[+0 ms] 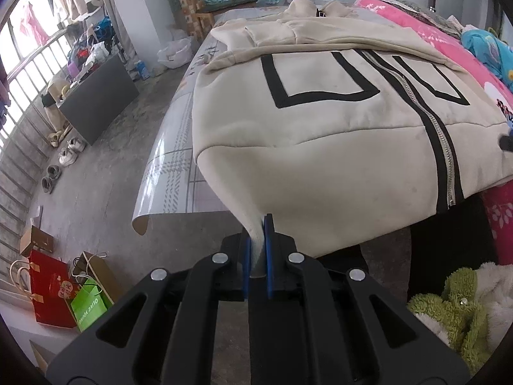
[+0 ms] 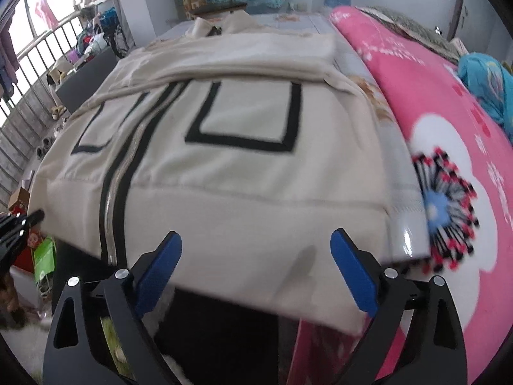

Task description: Fold large clothes

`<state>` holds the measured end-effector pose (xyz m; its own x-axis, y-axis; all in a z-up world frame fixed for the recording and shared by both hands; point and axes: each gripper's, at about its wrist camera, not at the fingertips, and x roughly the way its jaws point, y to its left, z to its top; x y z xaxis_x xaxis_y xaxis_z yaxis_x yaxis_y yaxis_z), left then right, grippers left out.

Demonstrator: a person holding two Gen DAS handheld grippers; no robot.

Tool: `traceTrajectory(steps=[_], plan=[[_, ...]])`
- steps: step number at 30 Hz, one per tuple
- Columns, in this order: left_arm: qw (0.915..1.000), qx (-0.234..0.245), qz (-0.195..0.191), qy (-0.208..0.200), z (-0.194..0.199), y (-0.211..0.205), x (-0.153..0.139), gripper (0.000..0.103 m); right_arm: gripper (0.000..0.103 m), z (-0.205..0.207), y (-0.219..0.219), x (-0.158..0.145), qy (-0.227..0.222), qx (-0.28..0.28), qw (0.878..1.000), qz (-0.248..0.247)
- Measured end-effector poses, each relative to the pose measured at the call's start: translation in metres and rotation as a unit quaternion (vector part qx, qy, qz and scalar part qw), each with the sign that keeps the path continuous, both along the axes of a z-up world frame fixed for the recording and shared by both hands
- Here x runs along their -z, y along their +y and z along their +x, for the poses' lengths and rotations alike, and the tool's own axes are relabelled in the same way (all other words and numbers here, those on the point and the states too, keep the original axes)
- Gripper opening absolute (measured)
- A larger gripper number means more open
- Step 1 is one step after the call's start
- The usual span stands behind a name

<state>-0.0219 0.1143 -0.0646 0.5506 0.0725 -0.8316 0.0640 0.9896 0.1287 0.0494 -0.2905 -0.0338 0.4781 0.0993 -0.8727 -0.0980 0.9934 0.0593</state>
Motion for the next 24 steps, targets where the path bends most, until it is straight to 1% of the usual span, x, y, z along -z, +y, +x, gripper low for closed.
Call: traceTrajectory(steps=[2,7,10,13,15,16,19,21,22,23,24], plan=[[1.0000,0.000,0.003,0.000,-0.001,-0.001,0.001,0.007,0.088,-0.008,-0.012,0.002,0.014,0.009,1.000,0.006],[1.0000,0.000,0.005,0.000,-0.001,-0.002,0.001,0.007,0.077,-0.018,-0.036,0.011,0.036,0.043,0.998,0.026],[1.0000,0.000,0.005,-0.001,-0.002,-0.002,0.001,0.007,0.075,-0.021,-0.045,0.011,0.034,0.060,0.997,0.030],[1.0000,-0.001,0.003,-0.001,-0.002,-0.002,0.001,0.007,0.073,-0.023,-0.053,0.009,0.027,0.072,0.997,0.022],[1.0000,-0.001,0.003,-0.001,-0.002,-0.002,0.001,0.007,0.068,-0.023,-0.059,0.011,0.028,0.082,0.996,0.030],[1.0000,0.000,0.004,-0.001,-0.002,-0.002,0.001,0.007,0.066,-0.024,-0.063,0.014,0.033,0.087,0.995,0.041],[1.0000,0.001,0.007,-0.003,-0.003,-0.002,0.000,0.007,0.050,-0.025,-0.068,0.026,0.056,0.094,0.992,0.070],[0.9999,0.005,0.008,-0.007,-0.005,-0.002,-0.002,0.007,0.030,-0.027,-0.070,0.033,0.073,0.096,0.989,0.089],[0.9999,0.006,0.009,-0.009,-0.006,-0.002,-0.003,0.007,0.023,-0.028,-0.069,0.034,0.075,0.095,0.988,0.091],[0.9998,0.009,0.010,-0.014,-0.008,-0.002,-0.007,0.007,0.010,-0.029,-0.069,0.033,0.075,0.093,0.988,0.093],[0.9997,0.012,0.009,-0.018,-0.009,-0.002,-0.010,0.007,0.008,-0.030,-0.067,0.031,0.073,0.090,0.989,0.097]])
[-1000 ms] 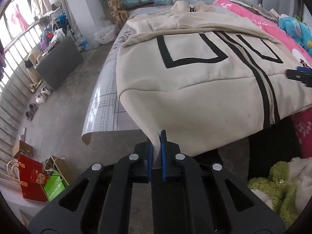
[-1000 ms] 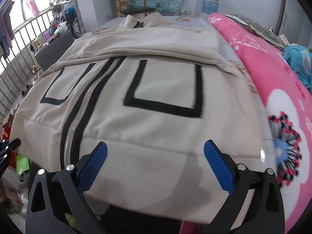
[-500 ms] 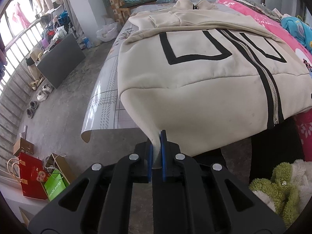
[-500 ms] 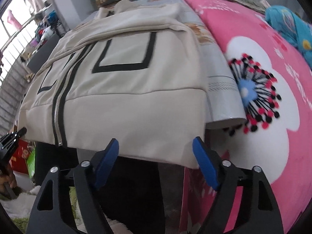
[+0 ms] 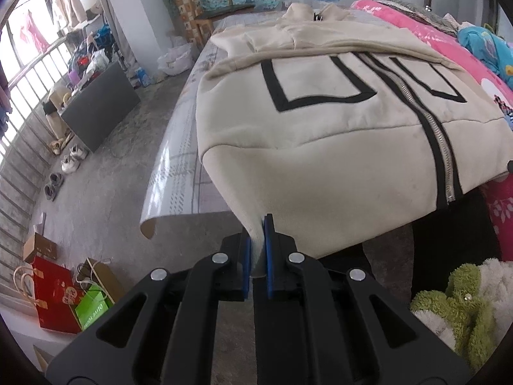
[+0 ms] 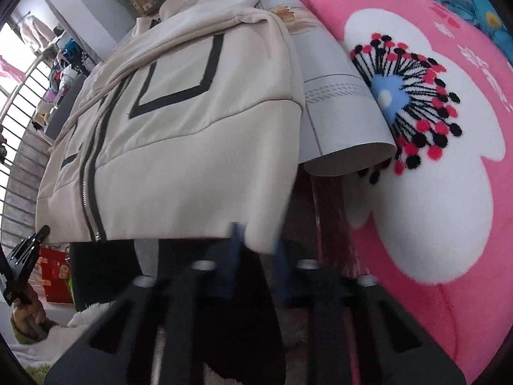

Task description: Fold large clothes

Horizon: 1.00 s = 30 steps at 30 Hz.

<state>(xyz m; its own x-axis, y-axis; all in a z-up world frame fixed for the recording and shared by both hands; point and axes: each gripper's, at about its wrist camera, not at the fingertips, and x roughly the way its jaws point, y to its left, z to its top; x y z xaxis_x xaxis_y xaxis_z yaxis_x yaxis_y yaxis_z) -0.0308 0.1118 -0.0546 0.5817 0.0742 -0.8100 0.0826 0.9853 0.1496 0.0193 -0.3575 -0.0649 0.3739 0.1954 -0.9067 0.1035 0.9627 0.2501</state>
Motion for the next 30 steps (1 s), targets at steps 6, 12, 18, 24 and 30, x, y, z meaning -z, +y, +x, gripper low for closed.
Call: traceTrajectory(steps=[6,12,18,24,30], plan=[[0.9953,0.005,-0.089,-0.039,0.002,0.012,-0.039,0.006,0.005,-0.003,0.006,-0.043,-0.064,-0.009,0.998,-0.005],[0.9852,-0.008,-0.150,-0.083,0.040,0.020,-0.070,0.006,0.005,0.031,0.006,-0.075,-0.139,-0.005,0.990,0.011],[0.9817,-0.044,-0.156,-0.100,0.105,0.033,-0.073,0.006,0.005,0.093,-0.002,-0.084,-0.177,0.018,0.984,0.022],[0.9829,-0.063,-0.152,-0.083,0.170,0.036,-0.053,0.006,0.005,0.164,-0.006,-0.069,-0.183,0.032,0.982,0.028],[0.9814,-0.092,-0.162,-0.048,0.217,0.046,-0.014,0.011,0.006,0.211,-0.003,-0.030,-0.152,0.027,0.988,0.018]])
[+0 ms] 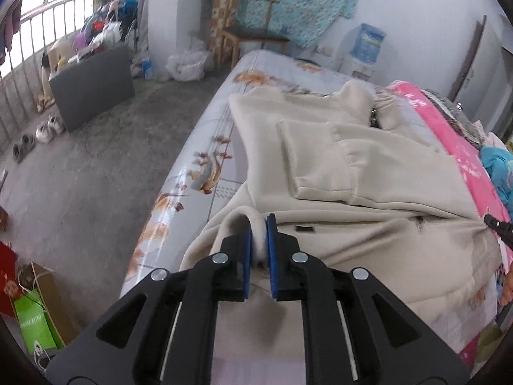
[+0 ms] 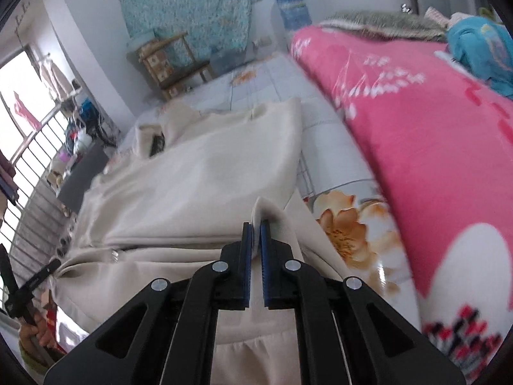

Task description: Fold large clothes

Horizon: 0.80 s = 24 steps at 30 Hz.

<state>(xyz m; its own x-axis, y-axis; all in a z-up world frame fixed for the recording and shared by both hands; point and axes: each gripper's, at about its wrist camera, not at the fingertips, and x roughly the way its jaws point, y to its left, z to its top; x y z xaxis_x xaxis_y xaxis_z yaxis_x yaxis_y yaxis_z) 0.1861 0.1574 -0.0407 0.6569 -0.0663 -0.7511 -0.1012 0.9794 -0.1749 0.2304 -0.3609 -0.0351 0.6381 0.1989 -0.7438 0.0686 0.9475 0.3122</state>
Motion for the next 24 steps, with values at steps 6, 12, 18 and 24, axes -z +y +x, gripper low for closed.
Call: traceTrajectory(steps=[6,12,18,24], plan=[[0.9990,-0.021,-0.006,-0.038,-0.025,0.016,-0.011,0.052,0.058,-0.026,0.002,-0.012,-0.020,-0.003,0.999,-0.040],[0.9997,-0.020,-0.004,0.013,-0.048,0.025,0.003,0.061,0.060,-0.060,-0.012,-0.003,0.010,0.003,0.997,-0.071],[0.9985,-0.023,0.038,0.030,-0.057,0.012,0.022,0.048,0.059,-0.068,-0.010,0.008,0.027,-0.009,0.996,-0.086],[0.9930,-0.017,0.117,0.004,-0.059,-0.009,0.019,0.010,0.018,-0.061,0.010,0.016,0.034,-0.037,0.992,-0.119]])
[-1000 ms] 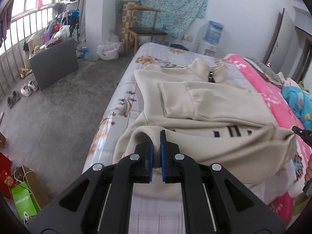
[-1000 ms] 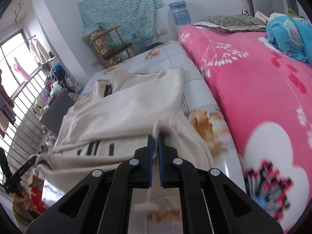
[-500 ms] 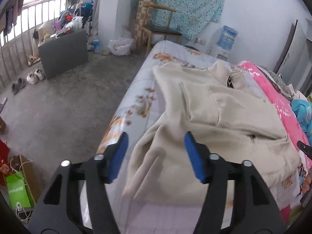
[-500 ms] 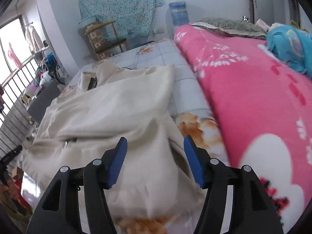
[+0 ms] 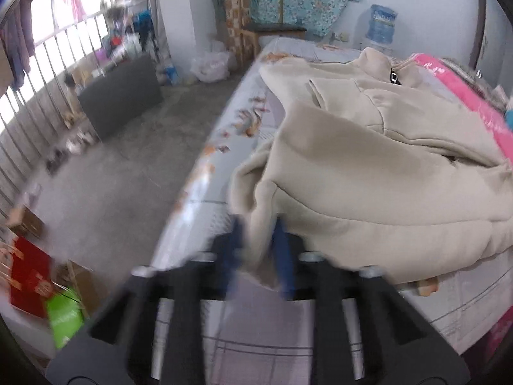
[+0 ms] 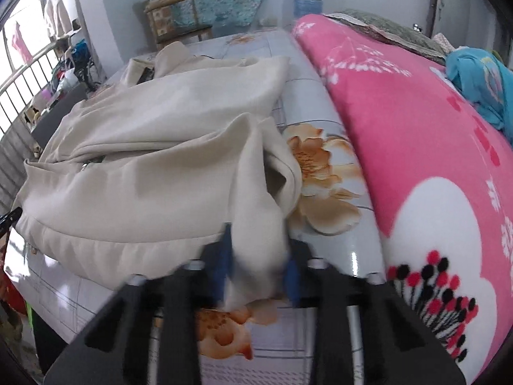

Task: Fold large clothes
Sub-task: 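Regrasp and straighten the folded jacket with both tools, then open them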

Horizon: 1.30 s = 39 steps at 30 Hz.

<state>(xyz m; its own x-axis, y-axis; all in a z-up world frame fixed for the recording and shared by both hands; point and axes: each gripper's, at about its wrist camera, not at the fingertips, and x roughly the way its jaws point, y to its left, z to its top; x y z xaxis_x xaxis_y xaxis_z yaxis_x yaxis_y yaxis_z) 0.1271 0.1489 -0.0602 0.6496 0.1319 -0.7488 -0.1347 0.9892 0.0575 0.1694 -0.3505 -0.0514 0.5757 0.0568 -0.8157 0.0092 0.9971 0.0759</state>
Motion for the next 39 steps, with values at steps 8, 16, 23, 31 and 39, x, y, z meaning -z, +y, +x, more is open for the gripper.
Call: traceTrajectory(steps=[8,16,23,31,39], plan=[[0.9984,0.046,-0.009,-0.031,-0.051,0.000,-0.054,0.008,0.014,-0.041,-0.008,-0.049,-0.043,0.015,0.999,0.023],[0.9969,0.052,-0.036,0.048,-0.089,0.022,-0.013,0.015,0.039,-0.067,-0.031,-0.030,0.017,0.031,0.999,0.004],[0.9937,0.090,-0.059,-0.032,-0.093,0.012,-0.044,0.019,0.057,-0.072,-0.034,-0.057,-0.033,0.049,0.998,0.020],[0.9806,0.191,-0.043,0.002,-0.037,-0.087,-0.015,0.034,0.060,-0.020,0.045,-0.022,-0.004,-0.053,0.998,-0.016],[0.9790,0.203,0.010,-0.014,-0.023,-0.120,0.002,0.004,0.007,-0.005,0.072,0.000,0.013,-0.076,0.996,-0.041]])
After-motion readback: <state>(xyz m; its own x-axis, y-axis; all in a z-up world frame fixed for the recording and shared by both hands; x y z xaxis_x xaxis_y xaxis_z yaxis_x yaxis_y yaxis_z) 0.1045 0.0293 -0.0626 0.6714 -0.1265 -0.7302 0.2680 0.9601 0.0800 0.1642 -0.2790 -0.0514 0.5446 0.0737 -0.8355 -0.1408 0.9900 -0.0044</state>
